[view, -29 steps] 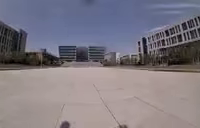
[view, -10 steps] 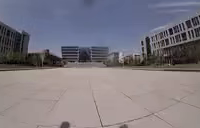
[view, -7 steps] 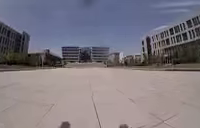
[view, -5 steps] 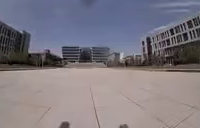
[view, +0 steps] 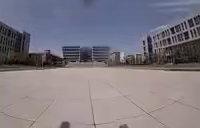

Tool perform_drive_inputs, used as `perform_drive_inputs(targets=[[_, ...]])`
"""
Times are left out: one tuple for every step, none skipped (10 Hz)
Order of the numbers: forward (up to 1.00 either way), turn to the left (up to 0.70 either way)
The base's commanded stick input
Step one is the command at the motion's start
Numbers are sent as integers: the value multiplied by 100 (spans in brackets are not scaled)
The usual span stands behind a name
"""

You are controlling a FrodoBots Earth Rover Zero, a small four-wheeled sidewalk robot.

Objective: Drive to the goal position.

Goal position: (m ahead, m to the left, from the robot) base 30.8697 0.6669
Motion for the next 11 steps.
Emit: perform_drive_inputs(targets=[[70, 0], [70, 0], [70, 0], [70, 0], [70, 0], [70, 0], [70, 0], [70, 0], [70, 0], [70, 0], [70, 0]])
